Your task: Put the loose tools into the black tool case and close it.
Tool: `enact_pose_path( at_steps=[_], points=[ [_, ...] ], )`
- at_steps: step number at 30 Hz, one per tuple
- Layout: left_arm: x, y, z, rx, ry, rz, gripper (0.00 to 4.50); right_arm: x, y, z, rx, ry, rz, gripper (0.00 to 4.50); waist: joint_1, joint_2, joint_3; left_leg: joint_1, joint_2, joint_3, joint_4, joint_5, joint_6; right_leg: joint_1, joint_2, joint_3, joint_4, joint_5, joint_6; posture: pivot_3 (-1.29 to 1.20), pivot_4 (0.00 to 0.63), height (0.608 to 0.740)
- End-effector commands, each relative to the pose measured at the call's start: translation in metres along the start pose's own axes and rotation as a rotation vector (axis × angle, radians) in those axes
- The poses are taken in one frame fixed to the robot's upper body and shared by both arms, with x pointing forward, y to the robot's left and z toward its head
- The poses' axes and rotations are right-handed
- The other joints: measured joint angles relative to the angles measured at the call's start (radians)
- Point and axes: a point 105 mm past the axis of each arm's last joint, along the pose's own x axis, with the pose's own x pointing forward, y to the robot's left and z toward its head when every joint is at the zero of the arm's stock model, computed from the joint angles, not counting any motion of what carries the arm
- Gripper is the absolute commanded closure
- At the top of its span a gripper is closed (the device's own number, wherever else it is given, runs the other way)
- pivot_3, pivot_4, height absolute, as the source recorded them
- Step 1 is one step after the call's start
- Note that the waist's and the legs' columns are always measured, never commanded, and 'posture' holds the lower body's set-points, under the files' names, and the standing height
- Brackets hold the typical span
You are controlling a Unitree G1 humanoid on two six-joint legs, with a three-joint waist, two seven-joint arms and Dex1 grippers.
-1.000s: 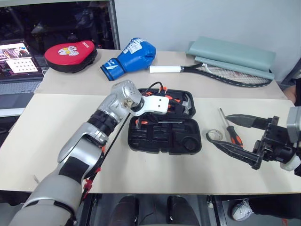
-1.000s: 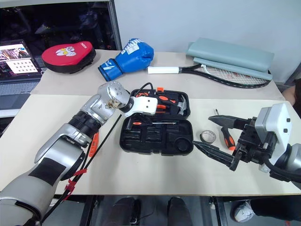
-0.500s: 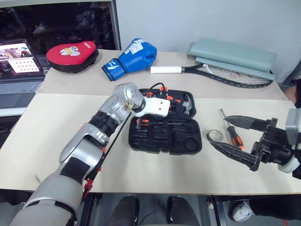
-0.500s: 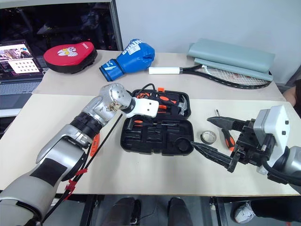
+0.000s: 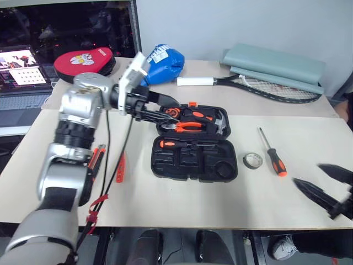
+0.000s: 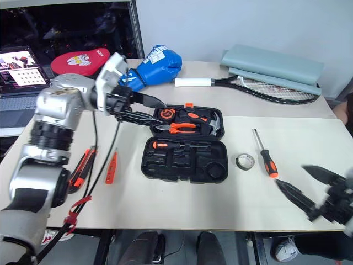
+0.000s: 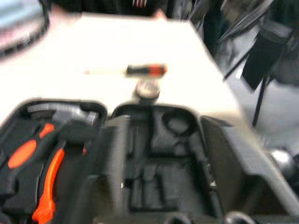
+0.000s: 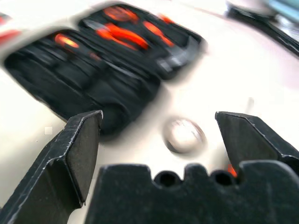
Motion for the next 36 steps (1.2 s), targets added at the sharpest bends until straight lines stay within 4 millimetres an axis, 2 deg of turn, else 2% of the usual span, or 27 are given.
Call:
enact_pose_path(
  at_steps=[1, 4, 10, 12, 16, 20, 26, 35, 36],
  points=[
    [0.001, -0.01, 0.017, 0.053, -0.02, -0.043, 0.03, -0.008, -0.002, 0.007, -0.026, -0.009, -0.004, 0.0, -0.007, 0.0, 0.0, 0.001, 0.001, 0.0, 0.0, 0.0, 0.0, 0.001, 0.0, 0.0, 0.0, 0.0, 0.0, 0.0, 0.15, 0.737],
    [0.005, -0.015, 0.02, 0.061, -0.036, -0.074, 0.03, 0.011, -0.002, 0.014, -0.038, -0.022, 0.027, 0.0, -0.019, 0.0, 0.0, 0.007, 0.004, 0.001, 0.0, 0.0, 0.0, 0.007, 0.003, 0.0, -0.001, -0.004, 0.004, 0.0, 0.15, 0.737],
    [0.013, -0.025, 0.021, 0.086, -0.03, -0.115, 0.03, 0.062, -0.003, 0.026, -0.052, -0.044, 0.079, 0.0, -0.024, 0.002, 0.0, 0.013, 0.004, 0.002, -0.001, 0.0, -0.001, 0.012, 0.002, 0.001, -0.001, -0.004, 0.004, 0.0, 0.15, 0.737],
    [0.015, -0.026, 0.022, 0.089, -0.03, -0.119, 0.03, 0.075, -0.005, 0.027, -0.056, -0.042, 0.081, 0.0, -0.019, 0.002, 0.0, 0.012, 0.004, 0.002, -0.002, 0.0, -0.001, 0.011, 0.002, 0.002, -0.001, -0.003, 0.001, 0.0, 0.15, 0.737],
    [0.018, -0.029, 0.023, 0.11, -0.014, -0.125, 0.03, 0.129, -0.009, 0.027, -0.002, -0.026, 0.085, 0.0, -0.024, 0.001, 0.0, 0.01, 0.002, 0.002, -0.003, 0.0, -0.001, 0.01, 0.002, 0.001, -0.003, -0.002, -0.002, 0.0, 0.15, 0.737],
    [0.019, -0.029, 0.024, 0.114, -0.017, -0.12, 0.03, 0.155, -0.013, 0.022, 0.045, 0.004, 0.063, 0.0, -0.015, 0.003, 0.001, 0.007, 0.0, 0.001, -0.003, 0.0, -0.001, 0.007, 0.001, 0.0, -0.002, -0.002, -0.001, 0.0, 0.15, 0.737],
    [0.02, -0.029, 0.023, 0.122, -0.008, -0.106, 0.03, 0.177, -0.016, 0.008, 0.072, 0.059, 0.057, 0.0, -0.011, 0.004, 0.0, -0.002, -0.002, 0.001, -0.003, 0.0, -0.001, -0.004, 0.0, 0.001, 0.0, -0.002, -0.001, 0.0, 0.15, 0.737],
    [0.019, -0.028, 0.025, 0.132, 0.002, -0.093, 0.03, 0.197, -0.018, -0.012, 0.075, 0.117, 0.037, 0.0, -0.018, 0.004, 0.0, -0.001, -0.002, 0.002, -0.003, 0.0, -0.001, -0.004, 0.001, 0.001, 0.001, -0.001, -0.001, 0.0, 0.15, 0.737],
    [0.019, -0.028, 0.025, 0.133, 0.002, -0.089, 0.0, 0.199, -0.018, -0.013, 0.072, 0.118, 0.037, 0.25, -0.02, 0.004, 0.0, -0.001, -0.001, 0.002, -0.003, 0.0, -0.001, -0.004, 0.001, 0.001, 0.001, -0.001, -0.001, 0.0, 0.15, 0.737]
  ],
)
